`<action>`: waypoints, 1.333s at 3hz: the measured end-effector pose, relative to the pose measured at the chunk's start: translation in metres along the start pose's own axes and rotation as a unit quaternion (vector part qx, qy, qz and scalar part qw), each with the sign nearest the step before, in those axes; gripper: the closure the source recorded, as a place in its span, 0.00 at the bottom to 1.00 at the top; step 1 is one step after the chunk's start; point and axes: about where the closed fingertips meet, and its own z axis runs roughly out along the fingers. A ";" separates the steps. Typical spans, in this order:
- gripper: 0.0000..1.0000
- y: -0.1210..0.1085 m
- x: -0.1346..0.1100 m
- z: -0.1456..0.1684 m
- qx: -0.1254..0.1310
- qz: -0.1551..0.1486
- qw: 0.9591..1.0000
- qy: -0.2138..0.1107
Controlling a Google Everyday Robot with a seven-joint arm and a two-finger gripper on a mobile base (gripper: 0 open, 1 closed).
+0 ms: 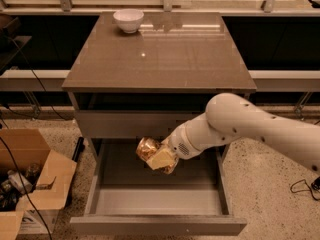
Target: Place orange can into middle drawer
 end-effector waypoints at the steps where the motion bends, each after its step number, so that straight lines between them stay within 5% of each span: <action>1: 1.00 -0.013 0.016 0.053 -0.021 0.069 0.997 -0.022; 3: 1.00 -0.020 0.034 0.081 -0.021 0.095 0.995 -0.012; 4: 1.00 -0.022 0.067 0.123 -0.031 0.131 0.991 -0.009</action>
Offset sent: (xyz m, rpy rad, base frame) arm 0.0102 0.0157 -0.0447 0.0663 0.0809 -0.0732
